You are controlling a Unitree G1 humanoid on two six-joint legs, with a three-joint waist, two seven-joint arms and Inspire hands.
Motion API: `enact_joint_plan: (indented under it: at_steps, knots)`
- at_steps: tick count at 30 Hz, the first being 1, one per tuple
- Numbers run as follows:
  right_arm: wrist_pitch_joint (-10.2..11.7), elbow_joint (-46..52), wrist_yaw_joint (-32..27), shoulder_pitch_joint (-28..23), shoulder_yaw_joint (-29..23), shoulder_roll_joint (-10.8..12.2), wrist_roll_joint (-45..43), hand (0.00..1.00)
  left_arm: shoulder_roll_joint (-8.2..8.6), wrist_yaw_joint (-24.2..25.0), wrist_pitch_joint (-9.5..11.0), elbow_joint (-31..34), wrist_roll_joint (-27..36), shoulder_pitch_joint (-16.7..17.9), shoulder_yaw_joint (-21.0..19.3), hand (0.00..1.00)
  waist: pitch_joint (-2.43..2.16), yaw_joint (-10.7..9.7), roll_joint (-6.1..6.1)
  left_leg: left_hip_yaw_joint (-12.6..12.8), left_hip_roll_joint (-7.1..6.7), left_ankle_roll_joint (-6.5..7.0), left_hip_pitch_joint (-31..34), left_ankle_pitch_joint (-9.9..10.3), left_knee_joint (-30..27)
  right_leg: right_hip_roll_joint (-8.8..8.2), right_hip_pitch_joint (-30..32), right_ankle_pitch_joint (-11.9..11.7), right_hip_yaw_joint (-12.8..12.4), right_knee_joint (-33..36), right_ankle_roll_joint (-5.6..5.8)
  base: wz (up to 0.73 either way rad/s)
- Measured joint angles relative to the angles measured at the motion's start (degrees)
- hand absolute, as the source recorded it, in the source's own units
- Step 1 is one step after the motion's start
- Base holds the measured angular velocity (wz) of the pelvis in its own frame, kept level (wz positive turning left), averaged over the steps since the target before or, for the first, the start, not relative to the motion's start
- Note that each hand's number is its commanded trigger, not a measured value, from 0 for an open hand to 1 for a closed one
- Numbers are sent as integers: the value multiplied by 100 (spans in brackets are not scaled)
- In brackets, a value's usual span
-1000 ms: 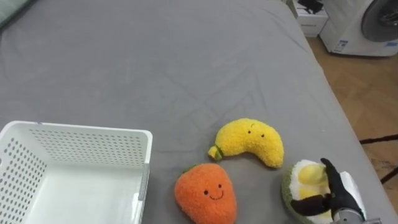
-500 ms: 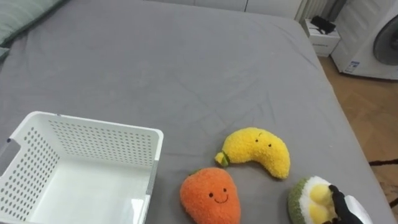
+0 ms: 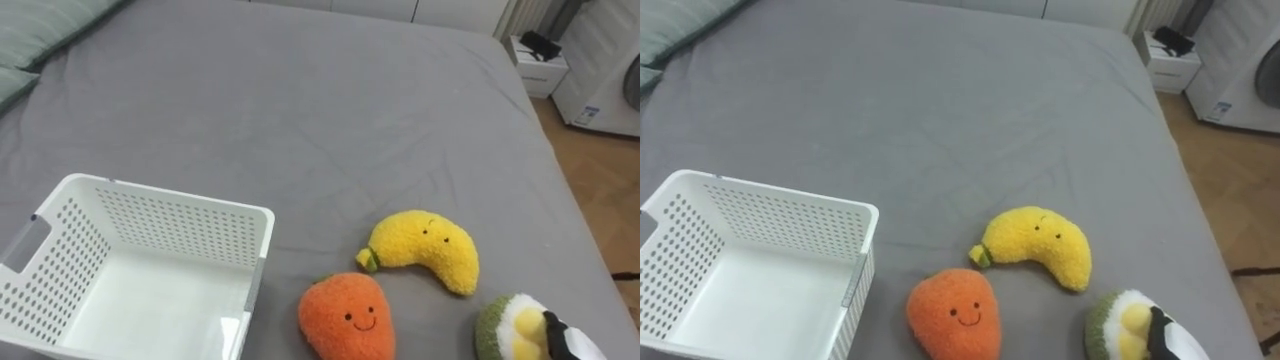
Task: Collect toys from the bed
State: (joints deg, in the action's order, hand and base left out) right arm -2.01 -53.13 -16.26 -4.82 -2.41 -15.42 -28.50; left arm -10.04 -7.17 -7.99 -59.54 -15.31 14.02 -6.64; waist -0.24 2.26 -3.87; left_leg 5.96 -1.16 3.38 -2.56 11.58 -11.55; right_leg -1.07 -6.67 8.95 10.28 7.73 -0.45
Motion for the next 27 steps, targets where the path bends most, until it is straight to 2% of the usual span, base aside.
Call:
enact_joint_plan:
  at_steps: [1,2,3,4,5,7,8,15,18,23,27]
  knots:
    - [1,-6,-38,20,-2,23,62,9,-1,0,5,-6,1,-3,-1,0,1,3,1,0,1,0,1,0,0,1,2,-1,-1,2,-1,0]
    - [5,-10,-120,66,2,80,204,24,-2,0,13,-23,6,-17,5,0,1,-8,-1,-2,2,-1,4,-1,1,1,8,-2,1,7,-3,0]
    - [17,-9,-181,97,1,129,402,29,0,0,27,-23,10,-27,7,0,2,-14,-5,-4,2,-1,2,-1,1,0,11,-2,2,10,-3,0]
    - [27,-7,-206,103,-2,142,518,40,1,0,46,-26,12,-30,7,0,3,-14,-9,-4,0,-1,-3,-1,1,-2,10,-2,2,11,-3,0]
    - [72,3,-285,110,-16,163,763,47,1,-2,87,-27,12,-27,7,0,4,-13,-12,-3,0,0,-10,0,1,-4,0,-2,6,15,-2,0]
    - [130,27,-444,112,-65,184,1017,88,3,-6,106,-28,12,-26,4,0,6,-18,-18,-3,0,0,-10,0,-2,-4,-3,-3,6,21,-2,0]
    - [181,43,-556,127,-153,200,1176,100,10,-12,113,-28,17,-24,5,0,7,-25,-18,-3,0,0,-7,0,-5,-4,-1,-3,6,27,-1,0]
    - [333,74,-859,227,-365,198,2250,100,53,-114,210,-30,223,79,16,0,5,-41,44,-2,1,1,-5,0,-10,-4,13,-3,-3,52,-1,0]
    - [331,73,-868,309,-379,181,2531,100,54,-103,209,-28,222,106,16,0,22,-35,113,7,3,2,-3,-1,-11,-5,35,-3,-20,85,-1,0]
    - [340,79,-856,393,-328,181,2840,100,57,-103,209,-27,223,152,53,0,15,-20,204,32,4,2,21,-2,-10,-2,76,-3,-58,90,-1,-2]
    - [350,81,-825,483,-322,181,2984,100,57,-103,209,-31,222,184,81,0,15,-20,224,33,5,1,24,-3,-7,-1,82,-1,-57,85,0,0]
